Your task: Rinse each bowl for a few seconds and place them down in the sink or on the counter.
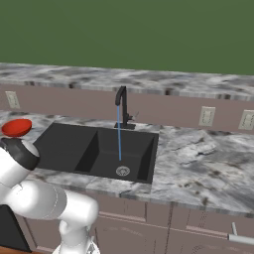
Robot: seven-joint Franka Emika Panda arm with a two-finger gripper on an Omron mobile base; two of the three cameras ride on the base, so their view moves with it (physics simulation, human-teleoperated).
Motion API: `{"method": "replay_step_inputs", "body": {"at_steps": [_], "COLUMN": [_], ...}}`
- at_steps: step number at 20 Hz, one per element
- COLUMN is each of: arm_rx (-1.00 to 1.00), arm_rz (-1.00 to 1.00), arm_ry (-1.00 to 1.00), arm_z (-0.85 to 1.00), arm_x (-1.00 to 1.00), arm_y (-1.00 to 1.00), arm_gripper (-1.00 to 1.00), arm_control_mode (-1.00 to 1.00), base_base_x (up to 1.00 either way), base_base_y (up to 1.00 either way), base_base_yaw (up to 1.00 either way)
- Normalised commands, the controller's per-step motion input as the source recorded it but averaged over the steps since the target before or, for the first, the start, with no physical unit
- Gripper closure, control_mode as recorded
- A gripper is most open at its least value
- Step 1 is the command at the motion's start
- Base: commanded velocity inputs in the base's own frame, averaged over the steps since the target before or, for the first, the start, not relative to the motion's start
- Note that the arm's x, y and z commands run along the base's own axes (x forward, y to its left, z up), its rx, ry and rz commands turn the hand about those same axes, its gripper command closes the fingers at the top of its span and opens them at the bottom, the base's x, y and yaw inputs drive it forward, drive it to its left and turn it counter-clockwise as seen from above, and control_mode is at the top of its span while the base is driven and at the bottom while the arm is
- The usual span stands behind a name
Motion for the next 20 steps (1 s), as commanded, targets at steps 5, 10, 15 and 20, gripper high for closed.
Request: {"method": "replay_step_inputs", "body": {"at_steps": [5,10,15,20], "arm_rx": [0.07,0.05,0.00,0.00], "arm_rz": [-0.09,-0.01,0.00,0.00], "arm_ry": [0.00,0.03,0.02,0.00], "arm_z": [-0.09,-0.11,-0.10,-0.03], "arm_x": [0.00,0.02,0.03,0.06], "arm_y": [0.20,0.23,0.18,0.08], "arm_gripper": [-1.00,-1.00,-1.00,-1.00], "arm_control_mode": [-1.00,-1.00,-1.00,-1.00], "base_base_x": [0.00,0.00,0.00,0.00], "base_base_y": [0.00,0.00,0.00,0.00], "base_base_yaw": [0.00,0.00,0.00,0.00]}}
